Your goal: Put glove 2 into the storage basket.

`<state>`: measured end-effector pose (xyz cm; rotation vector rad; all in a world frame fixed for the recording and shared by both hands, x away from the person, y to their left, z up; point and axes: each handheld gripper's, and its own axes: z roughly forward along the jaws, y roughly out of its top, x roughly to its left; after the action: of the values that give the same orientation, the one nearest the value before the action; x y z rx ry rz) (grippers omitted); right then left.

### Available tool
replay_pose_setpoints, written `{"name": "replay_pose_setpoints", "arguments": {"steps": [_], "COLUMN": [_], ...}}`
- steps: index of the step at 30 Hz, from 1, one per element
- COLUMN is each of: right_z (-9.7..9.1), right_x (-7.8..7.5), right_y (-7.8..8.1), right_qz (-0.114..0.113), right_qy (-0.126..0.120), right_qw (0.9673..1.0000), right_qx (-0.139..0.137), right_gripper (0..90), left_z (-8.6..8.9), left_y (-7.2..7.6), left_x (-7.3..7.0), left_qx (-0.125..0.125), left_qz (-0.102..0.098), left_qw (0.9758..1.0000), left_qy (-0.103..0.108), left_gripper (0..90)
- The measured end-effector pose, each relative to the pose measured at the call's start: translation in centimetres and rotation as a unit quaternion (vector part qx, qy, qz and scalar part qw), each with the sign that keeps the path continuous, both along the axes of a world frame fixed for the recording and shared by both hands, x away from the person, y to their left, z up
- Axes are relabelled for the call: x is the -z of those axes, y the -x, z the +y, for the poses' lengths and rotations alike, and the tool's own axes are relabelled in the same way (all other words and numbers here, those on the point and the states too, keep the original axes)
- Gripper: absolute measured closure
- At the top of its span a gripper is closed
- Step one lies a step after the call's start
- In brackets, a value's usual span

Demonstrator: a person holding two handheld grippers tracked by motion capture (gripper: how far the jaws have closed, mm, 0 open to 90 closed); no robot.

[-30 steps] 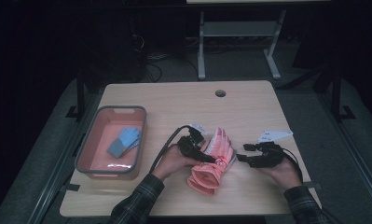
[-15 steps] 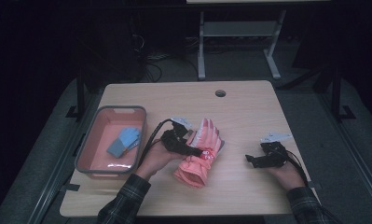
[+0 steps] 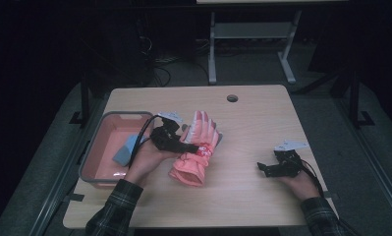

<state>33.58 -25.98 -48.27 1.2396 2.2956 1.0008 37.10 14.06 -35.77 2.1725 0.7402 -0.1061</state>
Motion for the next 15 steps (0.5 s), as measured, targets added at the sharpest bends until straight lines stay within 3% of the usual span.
{"name": "replay_pose_setpoints", "arguments": {"steps": [9,15], "right_z": [0.0,0.0], "right_x": [0.0,0.0], "right_y": [0.0,0.0], "right_qz": [0.0,0.001], "right_qy": [0.0,-0.001], "right_qw": [1.0,1.0], "right_qx": [0.0,0.002], "right_gripper": [11.9,11.6], "left_z": [3.1,6.1], "left_y": [-0.4,-0.5], "left_x": [-2.4,-4.2], "left_qx": [-0.026,-0.051], "left_qz": [-0.004,-0.012], "left_qw": [0.9996,0.9986], "left_qy": [0.002,0.004], "left_gripper": [61.2,61.2]}}
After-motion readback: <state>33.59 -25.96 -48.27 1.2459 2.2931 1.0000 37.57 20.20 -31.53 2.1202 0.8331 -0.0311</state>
